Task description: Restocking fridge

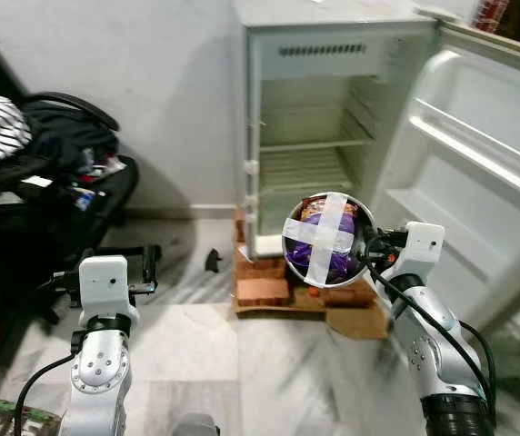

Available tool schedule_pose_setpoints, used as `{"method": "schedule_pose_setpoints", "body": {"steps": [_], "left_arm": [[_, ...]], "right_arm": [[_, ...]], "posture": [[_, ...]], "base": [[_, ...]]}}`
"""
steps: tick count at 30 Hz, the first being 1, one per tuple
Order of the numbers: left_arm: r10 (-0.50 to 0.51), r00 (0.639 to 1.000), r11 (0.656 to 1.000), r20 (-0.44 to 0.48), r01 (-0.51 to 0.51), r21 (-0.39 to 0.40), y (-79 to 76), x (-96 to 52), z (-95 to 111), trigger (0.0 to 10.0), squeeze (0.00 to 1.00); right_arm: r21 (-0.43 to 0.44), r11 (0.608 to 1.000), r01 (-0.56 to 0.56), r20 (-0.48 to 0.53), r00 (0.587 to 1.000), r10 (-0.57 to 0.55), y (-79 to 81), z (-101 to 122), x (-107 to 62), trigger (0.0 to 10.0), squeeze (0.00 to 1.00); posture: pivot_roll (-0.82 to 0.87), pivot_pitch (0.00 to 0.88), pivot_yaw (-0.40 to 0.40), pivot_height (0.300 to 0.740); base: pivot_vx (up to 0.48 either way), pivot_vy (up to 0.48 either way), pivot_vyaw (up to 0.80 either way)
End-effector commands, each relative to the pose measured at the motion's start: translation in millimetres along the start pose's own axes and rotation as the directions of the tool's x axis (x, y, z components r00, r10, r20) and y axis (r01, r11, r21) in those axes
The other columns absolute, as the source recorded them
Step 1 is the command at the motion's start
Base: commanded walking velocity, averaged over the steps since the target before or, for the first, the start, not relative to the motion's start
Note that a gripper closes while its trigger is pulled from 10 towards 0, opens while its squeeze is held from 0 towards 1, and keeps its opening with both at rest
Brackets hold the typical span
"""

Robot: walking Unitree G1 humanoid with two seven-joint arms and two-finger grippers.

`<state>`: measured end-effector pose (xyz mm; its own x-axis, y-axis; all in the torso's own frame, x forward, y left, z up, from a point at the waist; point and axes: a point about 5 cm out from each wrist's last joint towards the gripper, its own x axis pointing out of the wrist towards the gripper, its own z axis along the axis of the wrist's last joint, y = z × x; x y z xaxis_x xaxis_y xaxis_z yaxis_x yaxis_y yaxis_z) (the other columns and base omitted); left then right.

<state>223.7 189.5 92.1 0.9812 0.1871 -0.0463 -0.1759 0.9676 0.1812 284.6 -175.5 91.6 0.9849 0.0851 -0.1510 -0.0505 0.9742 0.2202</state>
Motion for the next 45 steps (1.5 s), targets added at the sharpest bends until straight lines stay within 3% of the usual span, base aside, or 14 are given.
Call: {"method": "schedule_pose_setpoints", "body": {"steps": [1,37,45], "left_arm": [[0.014,1.000,1.000,-0.013,-0.014,0.024,7.3,0.9,-1,10.0,0.00],[-0.052,0.997,0.998,-0.064,0.054,0.036,-4.6,-3.4,-6,10.0,0.00],[-0.039,0.998,0.999,-0.057,0.038,-0.021,-4.8,-5.0,-5,10.0,0.00]], "right_arm": [[0.008,1.000,-0.027,0.034,0.999,0.027,9.7,7,4.3,10.0,0.00],[-0.008,1.000,0.013,0.067,0.998,-0.012,5.1,13,11.7,10.0,0.00],[-0.012,1.000,0.015,0.072,0.997,-0.014,4.7,14,13.2,10.0,0.00]], "posture": [[0.17,0.000,-0.055,0.740],[0.17,0.000,-0.054,0.740],[0.18,0.000,-0.061,0.740]], "base": [[0.356,0.319,0.00],[0.450,0.015,0.00],[0.102,0.000,0.00]]}}
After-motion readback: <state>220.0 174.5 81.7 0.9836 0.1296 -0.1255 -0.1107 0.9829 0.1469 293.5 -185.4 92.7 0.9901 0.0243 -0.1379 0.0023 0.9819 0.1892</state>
